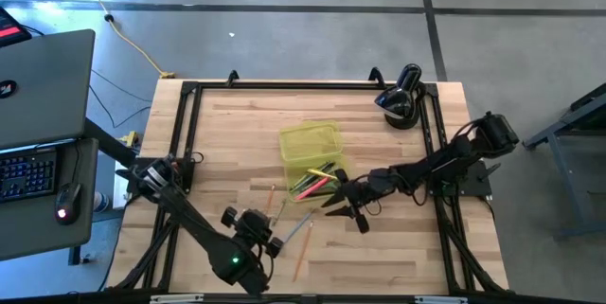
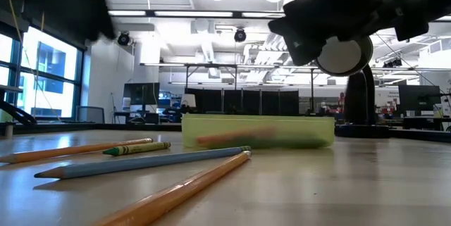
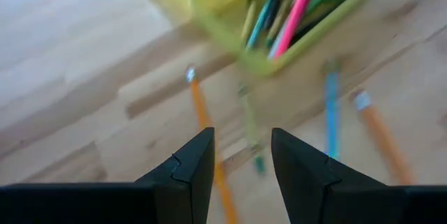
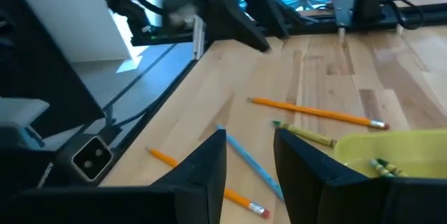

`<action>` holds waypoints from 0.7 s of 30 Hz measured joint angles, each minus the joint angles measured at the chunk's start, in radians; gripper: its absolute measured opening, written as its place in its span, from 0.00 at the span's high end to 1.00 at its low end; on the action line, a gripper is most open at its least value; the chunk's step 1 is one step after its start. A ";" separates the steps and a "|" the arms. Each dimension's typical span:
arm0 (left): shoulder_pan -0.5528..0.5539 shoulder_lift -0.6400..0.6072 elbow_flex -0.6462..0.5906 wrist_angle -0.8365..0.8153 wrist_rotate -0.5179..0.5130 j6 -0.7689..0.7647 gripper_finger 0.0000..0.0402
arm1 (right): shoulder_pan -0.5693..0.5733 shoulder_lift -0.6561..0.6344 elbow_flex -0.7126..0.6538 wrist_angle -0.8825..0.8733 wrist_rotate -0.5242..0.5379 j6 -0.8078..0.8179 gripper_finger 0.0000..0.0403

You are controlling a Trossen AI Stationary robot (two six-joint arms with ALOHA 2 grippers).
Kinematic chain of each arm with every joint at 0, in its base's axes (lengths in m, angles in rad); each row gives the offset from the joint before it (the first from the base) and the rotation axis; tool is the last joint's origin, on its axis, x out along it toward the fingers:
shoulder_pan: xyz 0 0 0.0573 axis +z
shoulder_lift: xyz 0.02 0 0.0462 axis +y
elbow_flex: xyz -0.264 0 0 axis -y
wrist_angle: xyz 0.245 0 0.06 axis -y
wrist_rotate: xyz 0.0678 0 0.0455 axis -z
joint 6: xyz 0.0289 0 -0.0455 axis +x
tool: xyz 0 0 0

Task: Pick & place school supplies into a supply box
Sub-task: Put the green crayon into the yellow supply box

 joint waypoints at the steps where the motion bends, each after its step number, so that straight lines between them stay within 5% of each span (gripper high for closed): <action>1: 0.000 0.000 -0.021 0.011 0.022 0.000 0.57 | 0.005 0.000 0.000 0.000 0.003 -0.010 0.75; 11: -0.002 0.000 -0.172 0.128 0.103 -0.174 0.57 | 0.065 0.000 0.000 -0.040 0.003 -0.015 0.75; 21: 0.001 0.000 -0.282 0.401 0.025 -0.183 0.57 | 0.070 0.000 0.000 -0.046 0.024 -0.116 0.75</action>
